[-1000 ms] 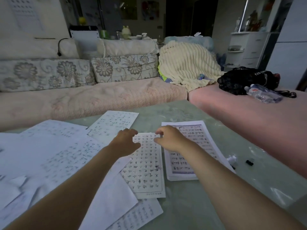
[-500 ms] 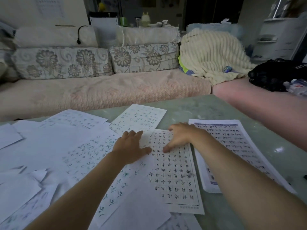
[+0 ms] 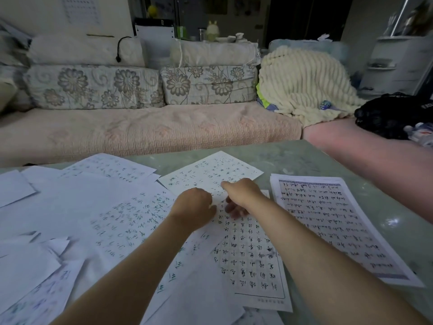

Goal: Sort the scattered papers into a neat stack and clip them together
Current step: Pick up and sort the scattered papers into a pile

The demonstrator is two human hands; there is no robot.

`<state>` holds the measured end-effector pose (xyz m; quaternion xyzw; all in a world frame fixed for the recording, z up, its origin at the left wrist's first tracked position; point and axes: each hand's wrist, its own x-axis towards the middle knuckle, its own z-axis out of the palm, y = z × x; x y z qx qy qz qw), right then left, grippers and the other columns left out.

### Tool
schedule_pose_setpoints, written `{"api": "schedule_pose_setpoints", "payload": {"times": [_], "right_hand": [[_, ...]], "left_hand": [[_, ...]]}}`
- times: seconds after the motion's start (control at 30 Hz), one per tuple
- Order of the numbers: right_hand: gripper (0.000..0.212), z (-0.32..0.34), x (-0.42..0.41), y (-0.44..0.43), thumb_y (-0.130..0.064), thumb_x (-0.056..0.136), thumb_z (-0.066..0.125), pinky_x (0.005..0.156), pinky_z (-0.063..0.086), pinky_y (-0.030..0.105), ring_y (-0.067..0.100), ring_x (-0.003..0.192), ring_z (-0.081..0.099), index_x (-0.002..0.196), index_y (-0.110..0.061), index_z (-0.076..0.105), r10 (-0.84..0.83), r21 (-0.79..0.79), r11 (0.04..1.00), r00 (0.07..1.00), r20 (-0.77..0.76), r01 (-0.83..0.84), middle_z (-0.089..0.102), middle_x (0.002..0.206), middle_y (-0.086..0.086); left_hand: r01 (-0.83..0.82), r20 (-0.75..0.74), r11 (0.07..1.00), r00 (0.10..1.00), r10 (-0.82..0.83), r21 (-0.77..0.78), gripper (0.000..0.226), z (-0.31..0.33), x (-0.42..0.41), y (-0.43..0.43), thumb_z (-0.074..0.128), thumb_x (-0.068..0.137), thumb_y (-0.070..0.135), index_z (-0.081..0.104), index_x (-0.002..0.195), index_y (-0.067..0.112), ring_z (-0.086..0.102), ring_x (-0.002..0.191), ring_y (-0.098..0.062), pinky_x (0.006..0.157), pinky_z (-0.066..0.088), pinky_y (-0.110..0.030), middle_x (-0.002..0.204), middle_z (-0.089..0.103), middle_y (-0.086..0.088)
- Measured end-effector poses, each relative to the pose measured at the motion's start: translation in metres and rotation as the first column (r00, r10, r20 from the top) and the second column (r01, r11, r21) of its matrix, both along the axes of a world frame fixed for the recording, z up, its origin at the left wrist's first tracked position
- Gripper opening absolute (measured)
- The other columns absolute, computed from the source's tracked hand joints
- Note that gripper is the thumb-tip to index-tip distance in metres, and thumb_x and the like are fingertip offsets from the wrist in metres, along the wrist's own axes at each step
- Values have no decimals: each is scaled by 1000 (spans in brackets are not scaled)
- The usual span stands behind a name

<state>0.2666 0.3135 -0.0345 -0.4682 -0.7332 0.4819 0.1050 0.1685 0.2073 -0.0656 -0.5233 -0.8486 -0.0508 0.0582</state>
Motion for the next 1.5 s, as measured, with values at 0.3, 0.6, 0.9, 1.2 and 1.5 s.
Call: {"api": "schedule_pose_setpoints", "payload": {"times": [0.3,0.6,0.9,1.2,1.5], "right_hand": [[81,-25,0,3,-68,71,70,106,34,43,27,138,27,138,-29,44,316,550,690,879,357,-471,33,146,7],[111,-27,-9,-7,-84,70,58,123,3,45,19,153,-3,158,-35,10,475,379,619,712,518,-688,-3,167,-2],[67,-39,3,-7,-51,83,73,111,29,26,11,142,36,144,-37,48,463,388,775,866,188,-499,40,154,-15],[64,-16,13,-34,-56,90,61,107,35,31,14,135,47,146,-29,46,474,358,769,848,234,-529,49,148,-5],[34,17,27,-84,-34,76,81,68,50,31,17,79,65,89,-6,68,348,238,913,937,-33,-331,73,90,8]], "left_hand": [[-88,101,970,993,66,227,64,1,-44,-50,63,85,51,43,142,28,39,134,-18,110,34,-40,146,47,3],[-479,195,845,828,525,-238,132,13,-106,-118,58,46,93,25,149,15,27,138,-34,106,35,-50,148,32,-14],[-493,413,867,777,475,-71,81,8,-120,-139,82,58,63,50,118,20,47,108,-24,87,47,-37,110,52,-2],[-294,464,946,863,201,137,4,30,-108,-177,70,87,23,66,87,24,60,81,-16,65,45,-24,90,66,5],[-146,355,860,934,-44,489,15,78,-60,-168,67,89,26,63,104,29,58,87,-11,74,46,-25,94,63,14]]}}
